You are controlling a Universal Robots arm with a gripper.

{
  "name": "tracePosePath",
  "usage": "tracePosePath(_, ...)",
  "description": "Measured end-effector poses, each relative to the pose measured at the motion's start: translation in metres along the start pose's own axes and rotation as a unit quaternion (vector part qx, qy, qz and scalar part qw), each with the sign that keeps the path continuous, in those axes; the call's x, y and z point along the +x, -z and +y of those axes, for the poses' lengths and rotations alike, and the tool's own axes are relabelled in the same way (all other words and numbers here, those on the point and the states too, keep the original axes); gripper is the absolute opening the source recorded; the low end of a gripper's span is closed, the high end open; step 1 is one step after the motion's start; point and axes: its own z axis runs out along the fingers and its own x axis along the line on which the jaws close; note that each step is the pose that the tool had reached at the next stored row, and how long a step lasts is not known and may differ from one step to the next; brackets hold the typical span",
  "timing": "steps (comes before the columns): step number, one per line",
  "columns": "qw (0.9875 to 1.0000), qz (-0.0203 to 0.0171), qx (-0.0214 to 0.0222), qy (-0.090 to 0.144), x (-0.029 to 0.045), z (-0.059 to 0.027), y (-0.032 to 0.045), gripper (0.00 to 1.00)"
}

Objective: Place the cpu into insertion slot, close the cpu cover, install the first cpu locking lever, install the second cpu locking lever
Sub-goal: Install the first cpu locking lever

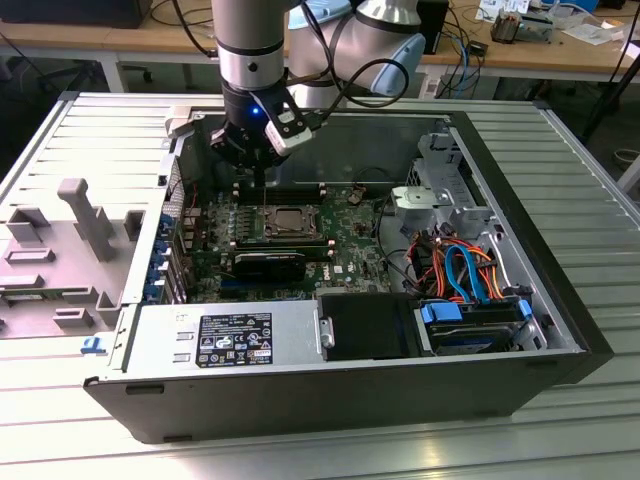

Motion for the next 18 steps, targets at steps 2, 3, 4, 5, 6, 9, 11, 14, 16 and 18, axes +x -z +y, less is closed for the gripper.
tracePosePath(2, 1.0000, 0.0000, 0.0000, 0.000, -0.0005, -0.0001, 0.0000, 0.11)
tracePosePath(3, 1.0000, 0.0000, 0.0000, 0.000, -0.0007, -0.0001, 0.0000, 0.11)
tracePosePath(4, 1.0000, 0.0000, 0.0000, 0.000, -0.0010, -0.0001, 0.0000, 0.11)
tracePosePath(5, 1.0000, 0.0000, 0.0000, 0.000, -0.0011, -0.0001, 0.0000, 0.11)
tracePosePath(6, 1.0000, 0.0000, 0.0000, 0.000, -0.0014, -0.0001, -0.0001, 0.11)
tracePosePath(9, 1.0000, 0.0000, 0.0000, 0.000, -0.0019, -0.0002, -0.0001, 0.11)
tracePosePath(11, 1.0000, 0.0000, 0.0000, 0.000, -0.0023, -0.0002, -0.0001, 0.11)
tracePosePath(14, 1.0000, 0.0000, 0.0000, 0.000, -0.0031, -0.0006, -0.0050, 0.11)
tracePosePath(16, 1.0000, 0.0000, 0.0000, 0.000, -0.0031, -0.0006, -0.0054, 0.11)
tracePosePath(18, 1.0000, 0.0000, 0.0000, 0.000, -0.0031, -0.0006, -0.0059, 0.11)
